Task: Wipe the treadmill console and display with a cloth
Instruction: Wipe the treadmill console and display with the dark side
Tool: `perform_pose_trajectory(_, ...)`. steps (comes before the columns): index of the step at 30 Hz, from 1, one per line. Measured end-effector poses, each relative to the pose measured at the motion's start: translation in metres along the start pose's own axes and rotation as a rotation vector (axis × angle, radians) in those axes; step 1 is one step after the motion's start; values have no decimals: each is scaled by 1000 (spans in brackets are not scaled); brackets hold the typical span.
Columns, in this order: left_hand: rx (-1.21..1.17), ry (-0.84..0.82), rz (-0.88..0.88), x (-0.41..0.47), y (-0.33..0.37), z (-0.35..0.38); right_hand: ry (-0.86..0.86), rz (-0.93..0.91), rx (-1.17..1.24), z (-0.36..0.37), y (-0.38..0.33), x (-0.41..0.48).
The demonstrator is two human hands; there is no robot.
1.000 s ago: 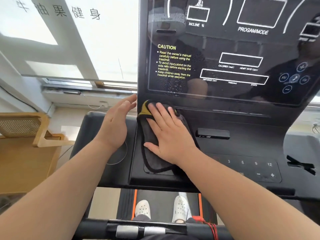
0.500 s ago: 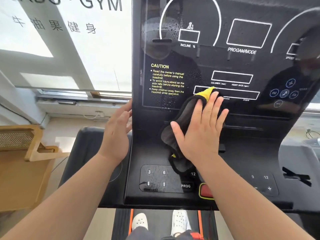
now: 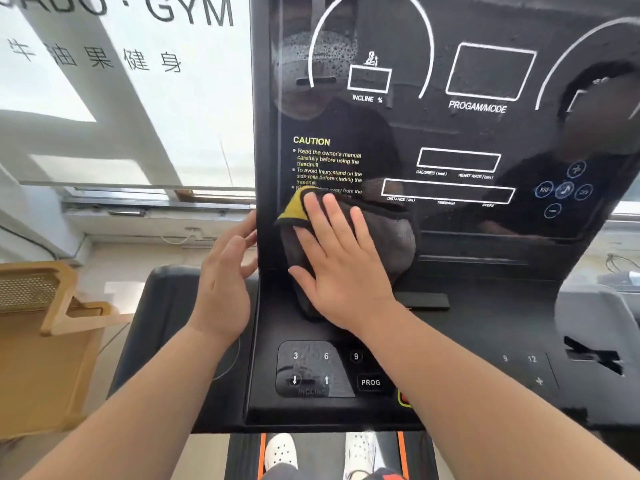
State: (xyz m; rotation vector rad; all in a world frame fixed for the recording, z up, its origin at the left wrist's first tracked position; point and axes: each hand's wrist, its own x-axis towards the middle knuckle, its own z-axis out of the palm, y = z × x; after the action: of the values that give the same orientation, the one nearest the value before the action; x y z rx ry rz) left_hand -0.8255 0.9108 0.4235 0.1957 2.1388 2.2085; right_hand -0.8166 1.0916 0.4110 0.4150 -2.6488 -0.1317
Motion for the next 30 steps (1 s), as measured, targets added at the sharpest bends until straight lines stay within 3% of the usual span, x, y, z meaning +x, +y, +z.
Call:
perform_pose_trajectory(2,7,2,-2,0,-3,-2,-19,36,-17,4,10,-21)
perform_pose_trajectory(5,-3,5,-24,0,-6,-3,-11,232,-41,2,28,-36)
perform_pose_trajectory(11,4,4,-44,0,-3,-4,130,436,-31,-30,42,38)
perform_pose_trajectory(16,22,-18,-34,1,-3,-9,126,182,-61,-37,25,68)
perform_pose_trajectory(21,100,30,-8,4,-2,-5,5,-51,-30,-17,7,35)
perform_pose_trajectory(26,179,119,82,3,9,8,-39,-93,-16,-6,13,-1)
perform_pose_trajectory(30,293,127,131,11,3,1,-27,37,-68,-5,34,-16)
